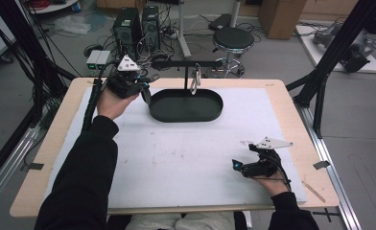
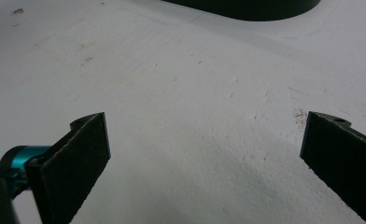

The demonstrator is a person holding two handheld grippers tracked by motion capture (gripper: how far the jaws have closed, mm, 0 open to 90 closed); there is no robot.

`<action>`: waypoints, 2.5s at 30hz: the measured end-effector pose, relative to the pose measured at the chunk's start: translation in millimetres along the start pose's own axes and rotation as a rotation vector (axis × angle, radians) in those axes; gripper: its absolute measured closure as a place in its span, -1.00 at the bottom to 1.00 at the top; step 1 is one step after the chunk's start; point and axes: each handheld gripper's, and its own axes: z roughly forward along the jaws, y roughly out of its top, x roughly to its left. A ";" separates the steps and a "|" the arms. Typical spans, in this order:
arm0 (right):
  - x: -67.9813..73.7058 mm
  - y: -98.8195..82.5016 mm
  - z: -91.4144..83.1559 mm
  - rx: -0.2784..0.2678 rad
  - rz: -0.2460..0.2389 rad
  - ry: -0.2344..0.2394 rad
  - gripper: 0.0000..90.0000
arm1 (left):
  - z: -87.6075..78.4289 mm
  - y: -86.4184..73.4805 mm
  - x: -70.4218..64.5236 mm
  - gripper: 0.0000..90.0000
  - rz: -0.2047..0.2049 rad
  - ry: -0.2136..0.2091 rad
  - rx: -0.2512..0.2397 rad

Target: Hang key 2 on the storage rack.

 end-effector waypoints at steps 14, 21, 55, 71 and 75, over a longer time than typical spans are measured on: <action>-0.7 0.5 2.4 0.005 -0.012 0.001 -0.98 | 28.7 4.9 13.3 0.88 -0.054 0.077 -0.035; -1.9 -0.2 1.4 0.005 -0.009 -0.005 -0.98 | 41.5 2.1 7.0 0.88 -0.041 0.067 0.012; -7.4 -1.9 -2.1 0.016 0.020 -0.009 -0.98 | 57.2 -0.6 10.6 -0.80 -0.168 -0.078 -0.010; -9.3 -1.5 -5.2 0.007 0.045 -0.015 -0.98 | 40.9 -4.9 -9.7 -0.96 -0.094 -0.276 -0.003; -8.2 -1.5 -5.2 0.006 0.041 -0.015 -0.98 | 35.0 -11.8 -21.2 -0.96 -0.059 -0.296 -0.001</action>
